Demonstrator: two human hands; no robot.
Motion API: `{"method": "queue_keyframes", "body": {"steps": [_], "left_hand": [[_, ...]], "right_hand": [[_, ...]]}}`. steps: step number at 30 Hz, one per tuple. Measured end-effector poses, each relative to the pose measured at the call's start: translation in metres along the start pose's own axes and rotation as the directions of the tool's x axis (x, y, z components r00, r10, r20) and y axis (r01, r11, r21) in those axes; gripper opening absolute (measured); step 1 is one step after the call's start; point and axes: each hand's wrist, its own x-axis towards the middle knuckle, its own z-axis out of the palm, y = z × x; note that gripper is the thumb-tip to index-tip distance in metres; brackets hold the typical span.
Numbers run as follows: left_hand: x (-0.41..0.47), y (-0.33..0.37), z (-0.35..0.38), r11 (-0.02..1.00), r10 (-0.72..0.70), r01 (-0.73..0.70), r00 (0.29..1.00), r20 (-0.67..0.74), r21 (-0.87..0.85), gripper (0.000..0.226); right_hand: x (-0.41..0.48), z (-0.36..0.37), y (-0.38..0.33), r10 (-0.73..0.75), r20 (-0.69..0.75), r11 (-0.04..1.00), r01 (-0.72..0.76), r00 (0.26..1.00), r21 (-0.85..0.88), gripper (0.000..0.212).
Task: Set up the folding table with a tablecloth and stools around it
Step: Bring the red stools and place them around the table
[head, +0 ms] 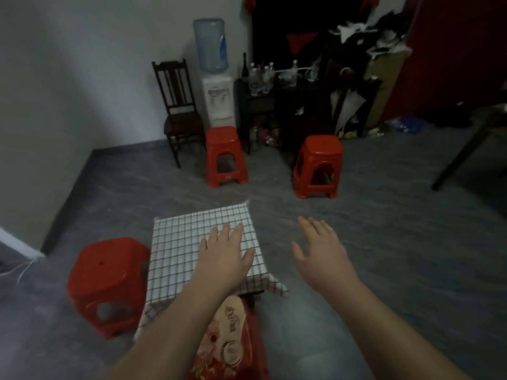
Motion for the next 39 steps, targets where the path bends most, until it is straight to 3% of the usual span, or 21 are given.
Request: {"method": "queue_keyframes", "body": {"steps": [7,14,28,39], "left_hand": [[0.099,0.184,0.02,0.99,0.135,-0.136,0.99,-0.04,-0.032,0.07],[0.173,0.297,0.023,0.986,0.164,-0.164,0.986,-0.043,0.013,0.069],[0.408,0.331,0.047,0.987,0.126,-0.132,0.99,-0.066,-0.09,0.07],[0.643,0.371,0.025,0.969,0.242,-0.242,0.97,0.002,-0.053,0.071]], "right_hand": [[0.06,-0.092,0.167,0.094,-0.059,0.994,-0.097,0.994,-0.046,0.068],[0.121,-0.15,0.256,0.115,-0.088,0.992,-0.119,0.989,-0.045,0.069],[0.338,-0.161,0.328,0.164,-0.049,0.986,-0.166,0.985,-0.034,0.069],[0.556,-0.169,0.347,0.197,-0.095,0.979,-0.2,0.976,-0.028,0.072]]}}
